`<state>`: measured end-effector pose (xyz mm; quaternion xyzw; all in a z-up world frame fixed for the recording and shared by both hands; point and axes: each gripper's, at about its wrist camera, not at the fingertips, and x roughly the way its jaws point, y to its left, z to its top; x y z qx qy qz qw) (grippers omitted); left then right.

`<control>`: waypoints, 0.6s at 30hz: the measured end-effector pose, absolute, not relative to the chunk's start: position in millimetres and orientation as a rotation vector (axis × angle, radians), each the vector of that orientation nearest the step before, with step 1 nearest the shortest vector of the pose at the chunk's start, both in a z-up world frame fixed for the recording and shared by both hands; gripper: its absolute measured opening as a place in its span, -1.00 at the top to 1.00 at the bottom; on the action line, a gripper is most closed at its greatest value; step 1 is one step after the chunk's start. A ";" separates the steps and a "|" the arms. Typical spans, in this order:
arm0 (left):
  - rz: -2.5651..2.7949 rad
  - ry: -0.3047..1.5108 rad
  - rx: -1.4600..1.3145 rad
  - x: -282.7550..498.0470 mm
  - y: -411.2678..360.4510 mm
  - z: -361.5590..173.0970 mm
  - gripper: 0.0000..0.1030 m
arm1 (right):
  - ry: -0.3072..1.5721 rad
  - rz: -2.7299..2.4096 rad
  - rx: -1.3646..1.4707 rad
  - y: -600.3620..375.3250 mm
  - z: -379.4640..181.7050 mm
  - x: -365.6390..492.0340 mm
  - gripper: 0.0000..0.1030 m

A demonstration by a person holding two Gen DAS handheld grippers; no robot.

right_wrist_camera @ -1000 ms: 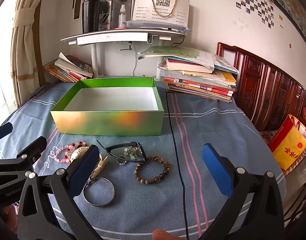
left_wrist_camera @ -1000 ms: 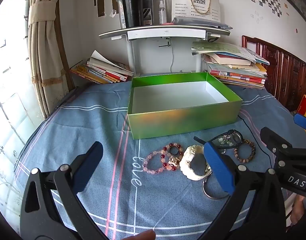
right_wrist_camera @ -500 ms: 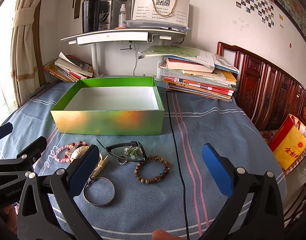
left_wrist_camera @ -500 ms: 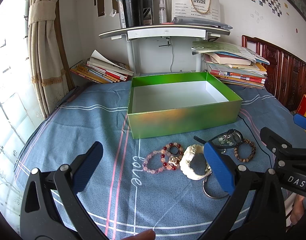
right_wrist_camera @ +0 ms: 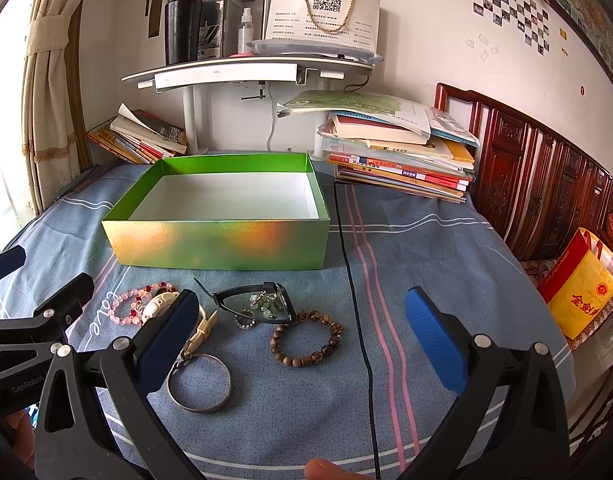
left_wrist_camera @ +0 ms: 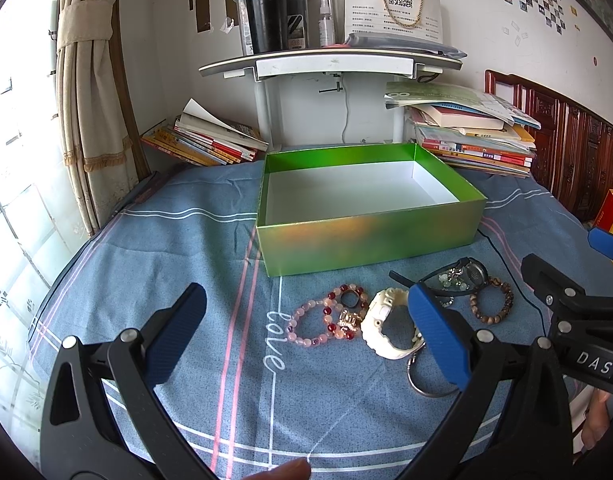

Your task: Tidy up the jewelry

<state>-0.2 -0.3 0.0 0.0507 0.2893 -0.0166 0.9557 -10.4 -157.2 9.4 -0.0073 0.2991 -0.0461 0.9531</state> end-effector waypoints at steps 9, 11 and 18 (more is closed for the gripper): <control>-0.033 0.588 0.104 0.1 3.6 -5.0 -0.93 | 0.610 -0.093 -0.014 -155.9 4.5 -9.7 -0.95; -0.034 0.589 0.104 0.3 3.7 -5.1 -0.93 | 0.613 -0.092 -0.016 -155.9 7.3 -10.7 -0.95; -0.032 0.589 0.106 -1.7 6.1 -3.6 -0.93 | 0.613 -0.093 -0.015 -154.8 4.9 -9.0 -0.95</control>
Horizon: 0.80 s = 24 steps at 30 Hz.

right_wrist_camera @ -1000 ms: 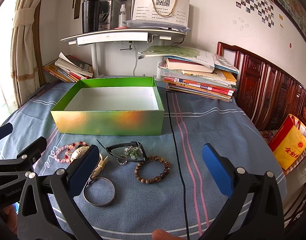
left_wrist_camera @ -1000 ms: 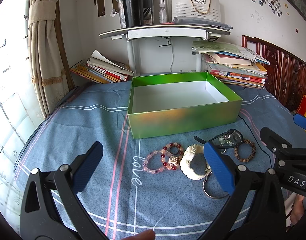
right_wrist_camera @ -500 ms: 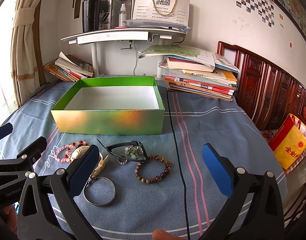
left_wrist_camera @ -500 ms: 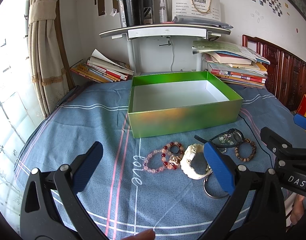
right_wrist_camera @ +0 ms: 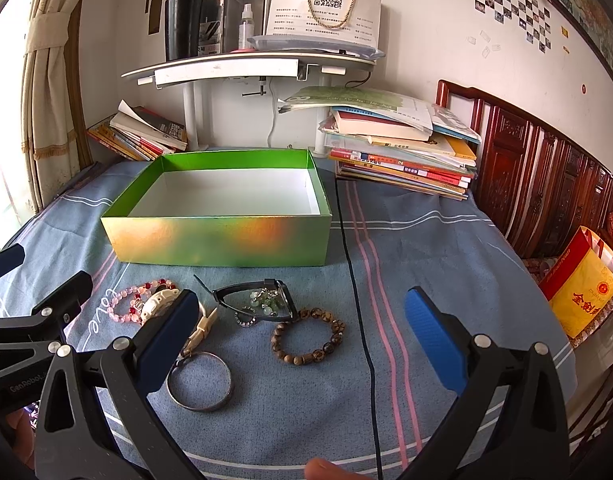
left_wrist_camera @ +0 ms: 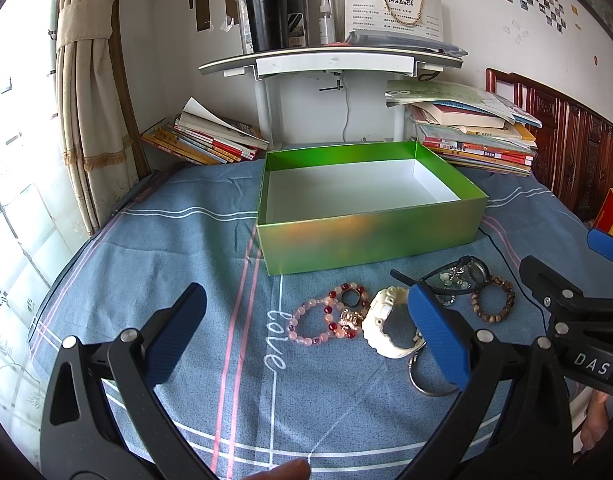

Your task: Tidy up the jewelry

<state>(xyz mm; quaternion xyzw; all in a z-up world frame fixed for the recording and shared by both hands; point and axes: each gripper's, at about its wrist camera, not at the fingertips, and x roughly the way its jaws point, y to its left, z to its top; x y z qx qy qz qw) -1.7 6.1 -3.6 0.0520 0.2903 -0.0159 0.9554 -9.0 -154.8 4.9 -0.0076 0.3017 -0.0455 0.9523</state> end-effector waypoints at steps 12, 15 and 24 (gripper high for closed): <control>-0.033 0.591 0.105 -1.1 5.2 -3.1 -0.93 | 0.616 -0.091 -0.015 -155.3 5.4 -8.5 -0.95; -0.033 0.592 0.105 -1.0 5.1 -3.0 -0.93 | 0.616 -0.092 -0.015 -154.8 4.6 -8.3 -0.95; -0.033 0.592 0.104 -1.0 5.6 -3.3 -0.93 | 0.618 -0.092 -0.013 -155.7 5.0 -8.2 -0.95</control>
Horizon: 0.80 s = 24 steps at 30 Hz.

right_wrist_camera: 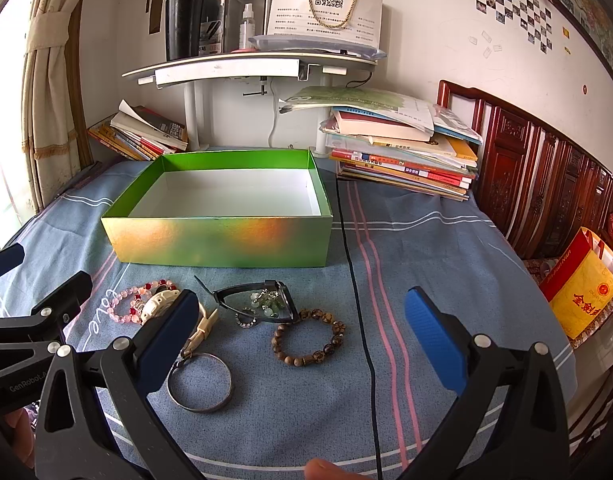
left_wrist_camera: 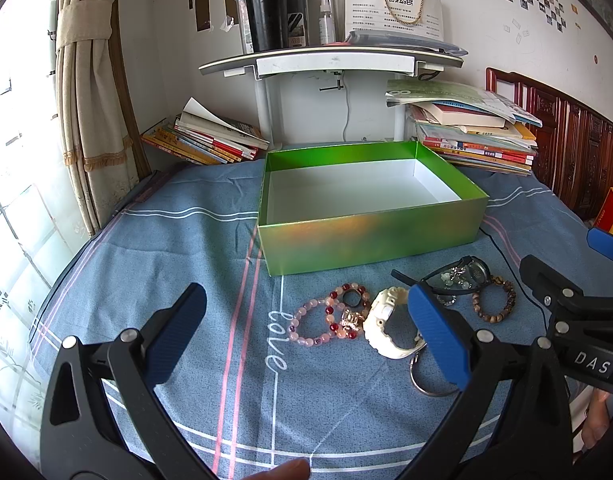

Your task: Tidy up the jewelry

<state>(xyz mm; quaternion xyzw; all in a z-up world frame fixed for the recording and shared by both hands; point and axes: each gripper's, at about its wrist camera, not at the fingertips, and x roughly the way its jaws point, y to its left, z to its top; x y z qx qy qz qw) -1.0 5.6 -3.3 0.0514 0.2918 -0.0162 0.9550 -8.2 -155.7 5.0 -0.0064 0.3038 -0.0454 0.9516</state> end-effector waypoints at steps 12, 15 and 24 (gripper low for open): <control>-0.033 0.591 0.105 0.4 8.5 -8.5 -0.93 | 0.620 -0.094 -0.014 -155.0 6.6 -8.2 -0.95; -0.032 0.591 0.105 0.4 8.5 -8.6 -0.93 | 0.621 -0.094 -0.014 -155.2 6.7 -8.1 -0.95; -0.028 0.600 0.111 2.8 7.8 -11.5 -0.93 | 0.627 -0.100 -0.015 -156.5 5.8 -7.3 -0.95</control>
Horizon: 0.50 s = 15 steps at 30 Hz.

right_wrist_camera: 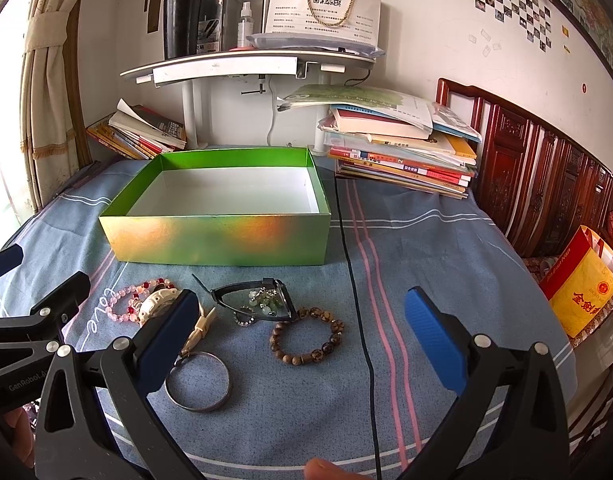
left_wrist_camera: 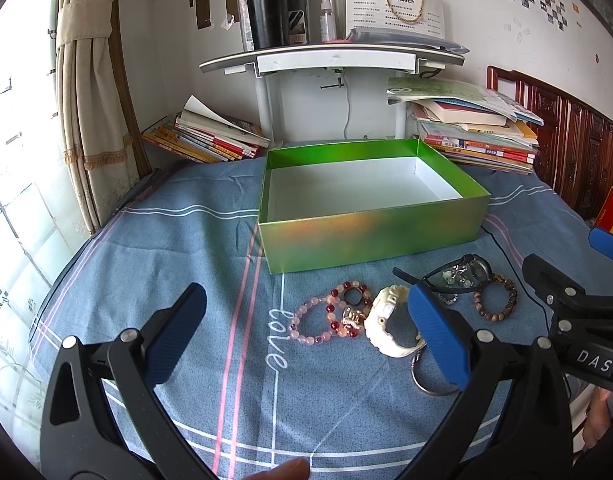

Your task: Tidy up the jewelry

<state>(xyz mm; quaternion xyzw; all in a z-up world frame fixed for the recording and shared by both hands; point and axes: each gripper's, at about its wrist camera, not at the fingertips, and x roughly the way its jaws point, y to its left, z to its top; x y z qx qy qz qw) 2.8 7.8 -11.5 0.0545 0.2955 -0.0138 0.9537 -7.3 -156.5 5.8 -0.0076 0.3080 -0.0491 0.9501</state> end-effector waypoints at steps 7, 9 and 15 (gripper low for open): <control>0.004 0.662 0.129 11.5 6.2 -19.4 -0.93 | 0.668 -0.127 -0.017 -167.3 4.1 -1.6 -0.95; 0.007 0.710 0.134 18.6 6.6 -24.6 -0.93 | 0.749 -0.117 -0.023 -176.8 -3.5 10.0 -0.95; -0.127 0.947 0.067 39.9 8.1 -53.5 -0.91 | 0.900 -0.075 -0.057 -188.7 -24.4 24.1 -0.95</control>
